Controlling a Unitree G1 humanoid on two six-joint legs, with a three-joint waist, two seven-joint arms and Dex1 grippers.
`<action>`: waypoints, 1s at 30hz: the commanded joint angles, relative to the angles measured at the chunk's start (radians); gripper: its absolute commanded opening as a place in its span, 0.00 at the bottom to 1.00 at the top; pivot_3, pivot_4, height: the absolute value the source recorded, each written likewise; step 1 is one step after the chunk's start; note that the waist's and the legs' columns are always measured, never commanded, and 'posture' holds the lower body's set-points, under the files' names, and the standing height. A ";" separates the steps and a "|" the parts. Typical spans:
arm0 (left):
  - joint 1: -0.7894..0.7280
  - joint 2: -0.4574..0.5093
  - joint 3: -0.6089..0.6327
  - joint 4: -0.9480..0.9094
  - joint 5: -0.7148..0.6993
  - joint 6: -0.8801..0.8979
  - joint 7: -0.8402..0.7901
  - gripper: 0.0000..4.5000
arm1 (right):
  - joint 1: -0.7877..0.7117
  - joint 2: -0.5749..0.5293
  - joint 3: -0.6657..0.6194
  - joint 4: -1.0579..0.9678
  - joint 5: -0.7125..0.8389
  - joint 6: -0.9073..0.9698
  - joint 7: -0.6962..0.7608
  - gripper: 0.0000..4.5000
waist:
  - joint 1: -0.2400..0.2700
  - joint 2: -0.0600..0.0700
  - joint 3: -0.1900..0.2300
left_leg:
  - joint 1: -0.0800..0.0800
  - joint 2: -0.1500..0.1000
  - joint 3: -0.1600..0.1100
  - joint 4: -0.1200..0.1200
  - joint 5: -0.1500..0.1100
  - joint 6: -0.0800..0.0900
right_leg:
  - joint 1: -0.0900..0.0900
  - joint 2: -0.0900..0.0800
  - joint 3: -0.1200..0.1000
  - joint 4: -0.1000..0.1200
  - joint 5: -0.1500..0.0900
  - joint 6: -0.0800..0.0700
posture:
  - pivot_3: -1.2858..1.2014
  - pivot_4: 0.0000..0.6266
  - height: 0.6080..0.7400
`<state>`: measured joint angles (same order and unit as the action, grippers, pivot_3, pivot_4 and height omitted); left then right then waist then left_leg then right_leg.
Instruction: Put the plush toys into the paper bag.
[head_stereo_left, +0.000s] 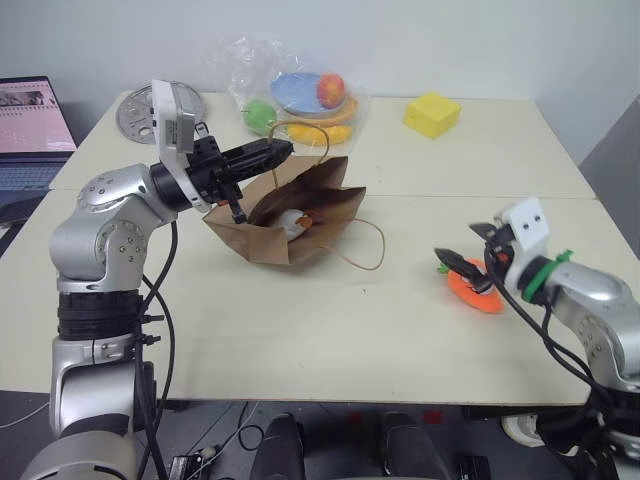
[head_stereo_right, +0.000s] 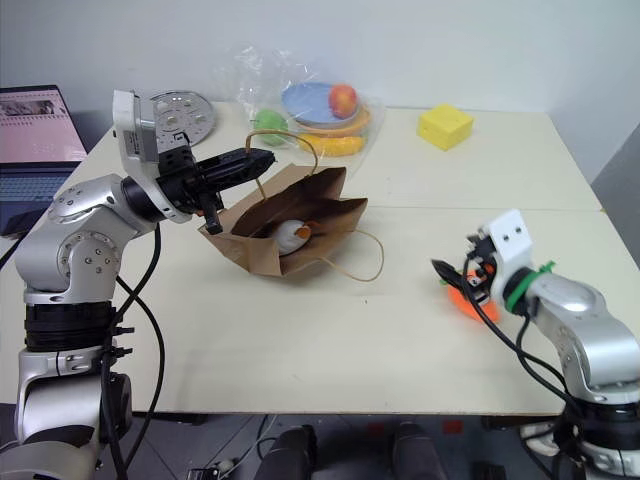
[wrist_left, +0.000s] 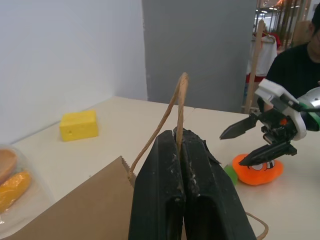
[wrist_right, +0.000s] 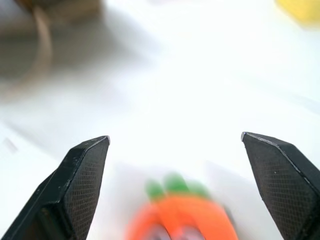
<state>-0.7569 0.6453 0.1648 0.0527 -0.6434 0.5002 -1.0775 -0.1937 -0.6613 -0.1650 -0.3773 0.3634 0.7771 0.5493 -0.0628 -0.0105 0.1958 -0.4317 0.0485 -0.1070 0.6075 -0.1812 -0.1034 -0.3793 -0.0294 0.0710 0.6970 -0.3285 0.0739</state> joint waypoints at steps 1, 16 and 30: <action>-0.025 0.027 0.025 -0.004 -0.010 -0.008 -0.018 0.00 | 0.045 -0.016 -0.041 -0.077 0.010 0.001 -0.005 0.99 | -0.002 0.000 0.000 | 0.000 0.000 0.000 0.000 0.000 0.000 | 0.000 0.000 0.000 0.000 0.000 0.000 | 0.52 0.24 1.00; 0.004 0.030 0.024 -0.024 -0.009 -0.012 -0.020 0.00 | 0.149 -0.072 -0.030 -0.125 -0.048 0.036 -0.040 0.99 | 0.009 0.000 0.000 | 0.000 0.000 -0.001 0.001 0.000 0.000 | 0.001 0.000 -0.001 0.000 0.000 0.000 | 0.52 0.24 1.00; 0.013 0.029 0.021 -0.040 -0.010 -0.014 -0.011 0.00 | 0.193 -0.065 -0.044 -0.075 -0.048 -0.072 0.006 0.26 | 0.008 0.000 0.000 | 0.001 0.000 -0.001 0.001 0.000 0.000 | 0.003 0.000 -0.001 0.000 0.000 0.000 | 0.52 0.24 1.00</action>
<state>-0.7348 0.6636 0.1646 0.0448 -0.6432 0.4981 -1.0851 -0.0070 -0.7281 -0.1775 -0.4443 0.3065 0.7286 0.5437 -0.0544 -0.0107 0.1957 -0.4304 0.0484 -0.1080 0.6087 -0.1812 -0.1035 -0.3759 -0.0294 0.0703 0.6966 -0.3285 0.0740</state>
